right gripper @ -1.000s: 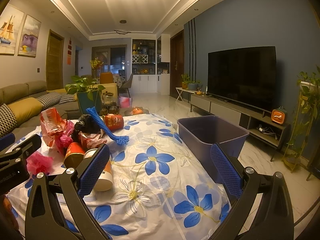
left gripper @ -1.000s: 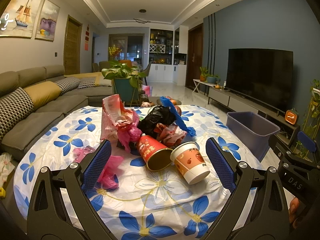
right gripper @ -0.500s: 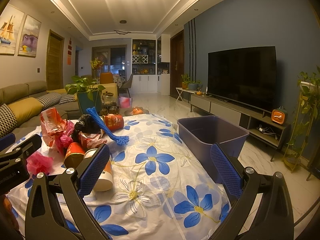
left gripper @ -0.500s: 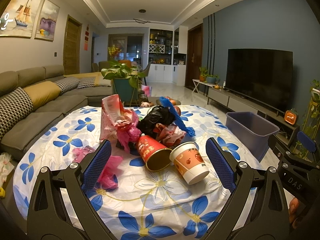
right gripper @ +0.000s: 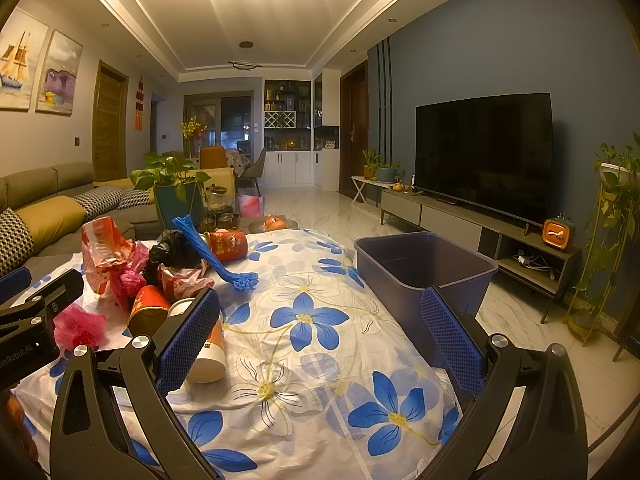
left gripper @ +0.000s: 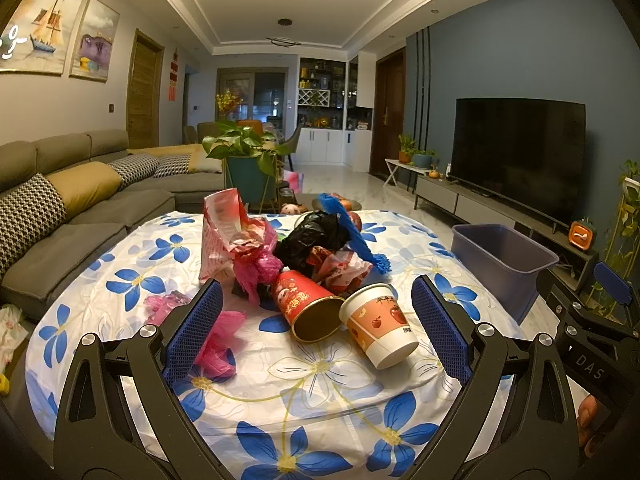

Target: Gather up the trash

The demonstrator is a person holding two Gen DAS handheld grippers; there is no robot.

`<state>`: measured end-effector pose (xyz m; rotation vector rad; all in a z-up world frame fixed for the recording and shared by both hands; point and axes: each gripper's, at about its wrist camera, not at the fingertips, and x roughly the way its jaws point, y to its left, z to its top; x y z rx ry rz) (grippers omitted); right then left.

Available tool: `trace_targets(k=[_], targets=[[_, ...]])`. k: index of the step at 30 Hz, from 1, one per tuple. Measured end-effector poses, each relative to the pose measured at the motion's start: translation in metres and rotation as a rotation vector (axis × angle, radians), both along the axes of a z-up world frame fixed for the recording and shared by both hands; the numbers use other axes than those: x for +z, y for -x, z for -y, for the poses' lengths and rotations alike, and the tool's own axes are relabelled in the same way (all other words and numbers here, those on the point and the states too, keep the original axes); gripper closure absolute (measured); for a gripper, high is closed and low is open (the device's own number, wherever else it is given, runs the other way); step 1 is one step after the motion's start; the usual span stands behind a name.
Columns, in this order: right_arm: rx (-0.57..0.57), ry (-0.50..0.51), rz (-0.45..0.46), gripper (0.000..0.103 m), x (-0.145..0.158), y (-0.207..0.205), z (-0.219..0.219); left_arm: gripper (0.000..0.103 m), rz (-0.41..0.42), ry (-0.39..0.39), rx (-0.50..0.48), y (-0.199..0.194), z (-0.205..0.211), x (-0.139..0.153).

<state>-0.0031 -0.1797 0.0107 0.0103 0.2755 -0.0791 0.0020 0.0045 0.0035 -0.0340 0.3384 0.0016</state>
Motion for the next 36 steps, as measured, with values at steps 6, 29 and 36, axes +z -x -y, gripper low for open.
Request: trace_targets(k=[6,29,36], targets=[[0.001,-0.001,-0.002,0.005,-0.0011,-0.0009,-0.0001,0.009,-0.003,0.002,0.001,-0.0008,0.0007,-0.0009],[0.01,-0.011,0.001,0.005,-0.0054,-0.0004,-0.0008,0.009,-0.004,0.003,0.001,-0.002,0.0013,-0.0021],[0.013,-0.01,-0.004,0.005,-0.0074,-0.0009,-0.0016,0.009,-0.003,0.011,-0.003,-0.0013,0.0024,-0.0073]])
